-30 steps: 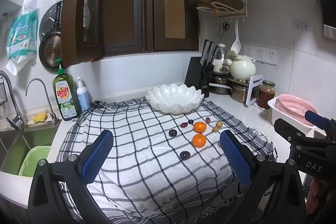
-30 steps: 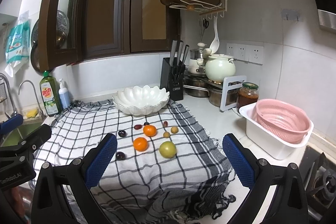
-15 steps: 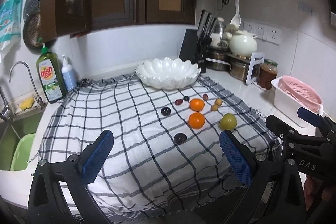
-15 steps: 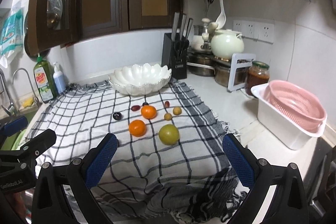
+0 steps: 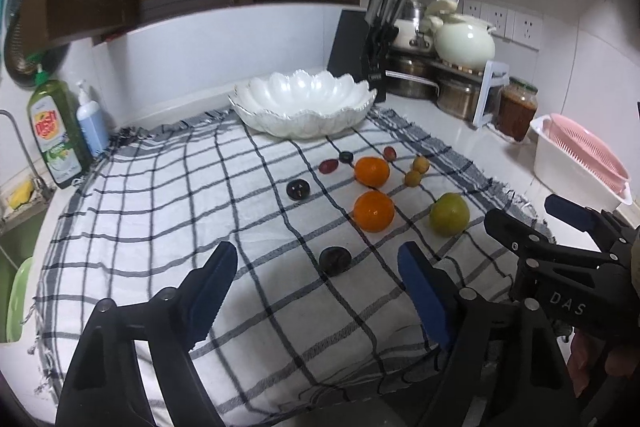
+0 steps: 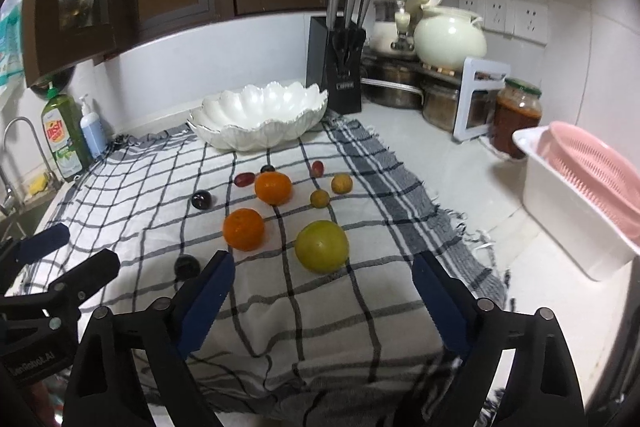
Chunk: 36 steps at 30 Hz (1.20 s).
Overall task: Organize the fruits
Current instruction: 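Grasp the yellow-green fruit with the right gripper while the left gripper grasps a dark plum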
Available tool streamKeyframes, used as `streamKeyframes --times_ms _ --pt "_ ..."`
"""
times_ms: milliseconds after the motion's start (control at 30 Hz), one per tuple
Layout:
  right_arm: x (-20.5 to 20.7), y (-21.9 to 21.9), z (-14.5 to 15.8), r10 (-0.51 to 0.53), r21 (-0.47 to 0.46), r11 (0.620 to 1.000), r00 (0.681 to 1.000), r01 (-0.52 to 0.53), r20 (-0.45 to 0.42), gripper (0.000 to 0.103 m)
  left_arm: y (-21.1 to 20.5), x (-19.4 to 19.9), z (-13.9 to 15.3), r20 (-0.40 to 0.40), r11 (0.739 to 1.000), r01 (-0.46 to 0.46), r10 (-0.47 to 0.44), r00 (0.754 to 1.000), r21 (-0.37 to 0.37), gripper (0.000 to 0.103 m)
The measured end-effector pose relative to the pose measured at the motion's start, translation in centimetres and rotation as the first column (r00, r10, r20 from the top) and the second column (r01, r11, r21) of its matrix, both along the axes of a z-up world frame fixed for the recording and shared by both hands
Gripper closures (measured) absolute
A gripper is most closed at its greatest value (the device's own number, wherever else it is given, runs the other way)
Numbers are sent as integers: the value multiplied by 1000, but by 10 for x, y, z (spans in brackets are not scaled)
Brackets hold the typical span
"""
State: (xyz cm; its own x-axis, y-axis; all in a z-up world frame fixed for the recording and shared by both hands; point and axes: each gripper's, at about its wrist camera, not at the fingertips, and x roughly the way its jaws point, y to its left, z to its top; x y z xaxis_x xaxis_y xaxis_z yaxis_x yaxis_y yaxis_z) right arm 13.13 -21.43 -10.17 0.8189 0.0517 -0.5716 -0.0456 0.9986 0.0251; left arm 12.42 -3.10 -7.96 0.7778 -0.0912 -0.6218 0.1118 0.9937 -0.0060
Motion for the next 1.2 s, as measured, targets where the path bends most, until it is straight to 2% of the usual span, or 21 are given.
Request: streamKeyframes --times_ms 467,900,1067,1100,1133,1200 --pt "52 -6 -40 -29 35 999 992 34 -121 25 -10 57 -52 -168 999 41 -41 985 -1 42" --pt "76 0 -56 -16 43 999 987 23 -162 35 -8 75 -73 -234 998 51 -55 971 -24 57" --pt "80 4 -60 -9 33 999 985 15 -171 43 -8 79 -75 -243 997 65 -70 967 -32 64" --pt "81 5 -61 -7 29 1000 985 12 -172 44 -8 79 -75 -245 997 68 -75 967 -38 68" --pt "82 6 -62 -5 26 1000 985 10 -174 47 -8 80 -76 -248 996 72 -81 965 -43 72" --pt "83 7 -63 -8 22 1000 984 12 -178 53 -9 80 -76 -246 996 75 -84 966 -46 74"
